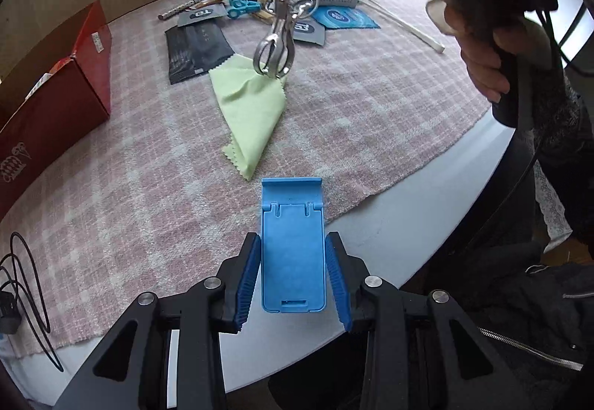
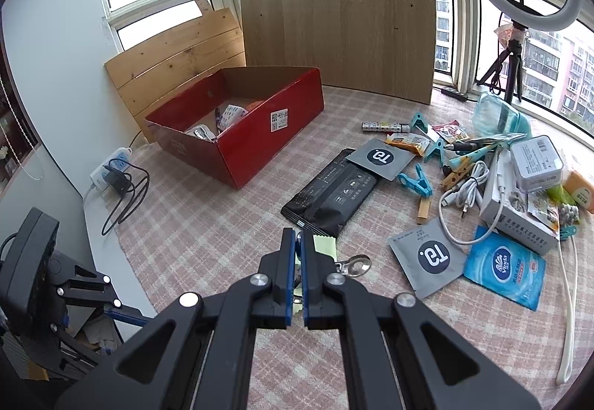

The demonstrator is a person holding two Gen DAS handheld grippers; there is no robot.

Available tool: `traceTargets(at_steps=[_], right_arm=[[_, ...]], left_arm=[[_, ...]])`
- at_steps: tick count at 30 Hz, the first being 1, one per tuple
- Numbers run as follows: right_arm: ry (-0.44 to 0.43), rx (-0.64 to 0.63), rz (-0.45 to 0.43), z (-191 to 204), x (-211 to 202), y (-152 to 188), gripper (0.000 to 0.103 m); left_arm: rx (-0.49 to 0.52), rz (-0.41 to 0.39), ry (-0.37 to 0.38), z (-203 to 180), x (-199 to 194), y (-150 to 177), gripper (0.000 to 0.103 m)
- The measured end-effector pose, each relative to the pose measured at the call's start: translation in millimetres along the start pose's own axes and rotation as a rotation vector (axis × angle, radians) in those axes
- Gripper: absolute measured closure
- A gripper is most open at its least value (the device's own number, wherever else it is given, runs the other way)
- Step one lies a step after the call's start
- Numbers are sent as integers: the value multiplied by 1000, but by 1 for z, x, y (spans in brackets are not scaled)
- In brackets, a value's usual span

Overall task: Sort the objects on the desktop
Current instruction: 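Carry the blue stand with the left tool while the right tool carries the clamp to the box, then open both tools to drop the blue stand and the clamp into the box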

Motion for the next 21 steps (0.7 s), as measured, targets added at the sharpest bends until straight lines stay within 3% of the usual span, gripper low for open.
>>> traceTargets(at_steps=[7,13,19,21], right_arm=[[-28,-26,-43,19,-10,-27,100],[-35,-89,-90,45,-1,-82,100],[-111,-108,-113,78,38,-147,100],[-134,-100,-98,89,59,-159,100]], left_arm=[[-58,-110,-89,58,-37,-25,69],[-136,-228,-178,135,-63,-67,69],[-250,-327,-347,232,-90,-99,69],[-316,-330,-358,260,-85,-101,69]])
Point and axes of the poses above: each gripper's, at about its wrist camera, not at the fingertips, and x roughly the way its jaws point, z to its left, y to its underside, the point moved 5 cm from there along x, roughly the way its jaws point, and after that the axes turned 6 degrees about -z, right-handed, at the moved point
